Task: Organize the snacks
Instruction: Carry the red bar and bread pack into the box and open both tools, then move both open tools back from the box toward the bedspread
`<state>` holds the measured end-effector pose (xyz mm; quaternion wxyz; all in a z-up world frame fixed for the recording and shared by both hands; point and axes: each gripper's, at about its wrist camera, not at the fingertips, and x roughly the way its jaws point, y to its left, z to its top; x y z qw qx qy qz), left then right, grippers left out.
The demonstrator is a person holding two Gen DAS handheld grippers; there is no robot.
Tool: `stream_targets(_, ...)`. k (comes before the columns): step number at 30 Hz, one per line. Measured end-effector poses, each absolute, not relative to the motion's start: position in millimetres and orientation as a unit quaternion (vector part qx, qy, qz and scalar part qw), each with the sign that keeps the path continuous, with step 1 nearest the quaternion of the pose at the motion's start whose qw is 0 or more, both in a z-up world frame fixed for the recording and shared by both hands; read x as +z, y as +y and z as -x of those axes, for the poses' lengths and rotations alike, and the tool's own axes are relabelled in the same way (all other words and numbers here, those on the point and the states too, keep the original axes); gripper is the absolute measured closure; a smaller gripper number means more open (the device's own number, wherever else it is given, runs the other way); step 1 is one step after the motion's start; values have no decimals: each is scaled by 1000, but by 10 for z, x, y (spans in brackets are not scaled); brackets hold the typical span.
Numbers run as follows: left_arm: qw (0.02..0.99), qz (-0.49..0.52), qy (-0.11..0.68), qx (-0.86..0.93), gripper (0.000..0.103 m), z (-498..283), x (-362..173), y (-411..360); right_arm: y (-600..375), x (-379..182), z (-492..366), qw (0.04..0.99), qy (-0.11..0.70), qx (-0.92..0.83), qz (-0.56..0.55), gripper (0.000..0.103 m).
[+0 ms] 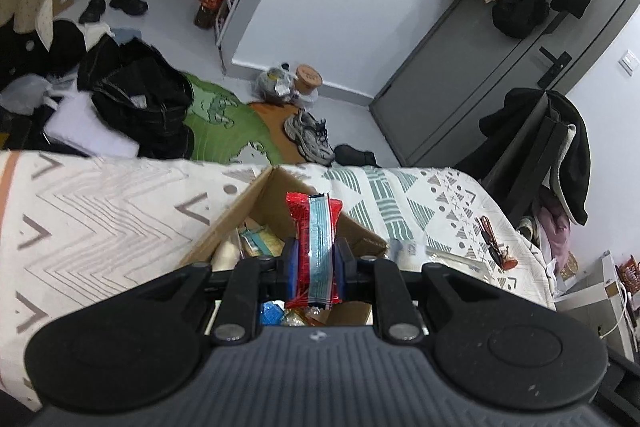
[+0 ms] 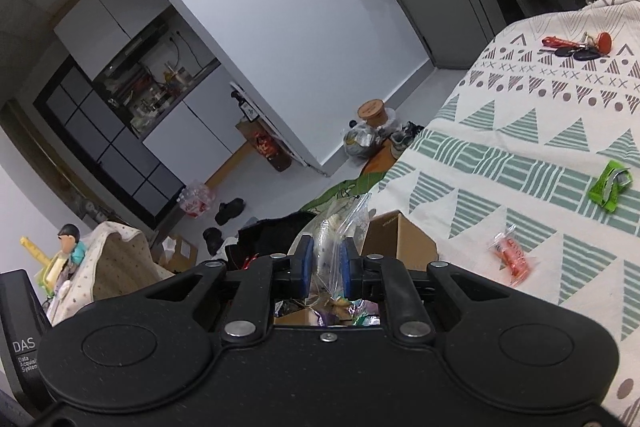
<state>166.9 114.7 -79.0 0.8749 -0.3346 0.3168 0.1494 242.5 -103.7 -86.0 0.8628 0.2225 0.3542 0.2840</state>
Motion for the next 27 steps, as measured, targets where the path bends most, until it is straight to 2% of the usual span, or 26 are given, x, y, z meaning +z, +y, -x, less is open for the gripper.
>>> stream_targets(12,860,350,333,166,80,-1702,-903,1262,-864,-1005,-2497,856,378,280,-213,89)
stream_targets(15,858,347,337,172,70,-1718,-909,1268,-764,-1060,-2533,845,405,283,-202,82)
stream_targets(16,857,345,340,174,63,-1720,-912,1266,-750,-1071,-2530,847,408,279,-196,77)
stream_targets(17,857,344,341,176,61,-1722,-915,1264,-755,-1074,-2519,849,407,277,-192,71)
stream_targets(21,859,329,349,181,47,-1747,-908,1213,-868,-1077,-2473,852,406,269,-191,68)
stream_targets(26,864,306,360,171,35,-1792,-902,1060,-1153,-1071,-2443,865,405,230,-188,52)
stream_targets(27,865,301,363,169,33,-1801,-898,1020,-1217,-1062,-2432,867,403,225,-187,52)
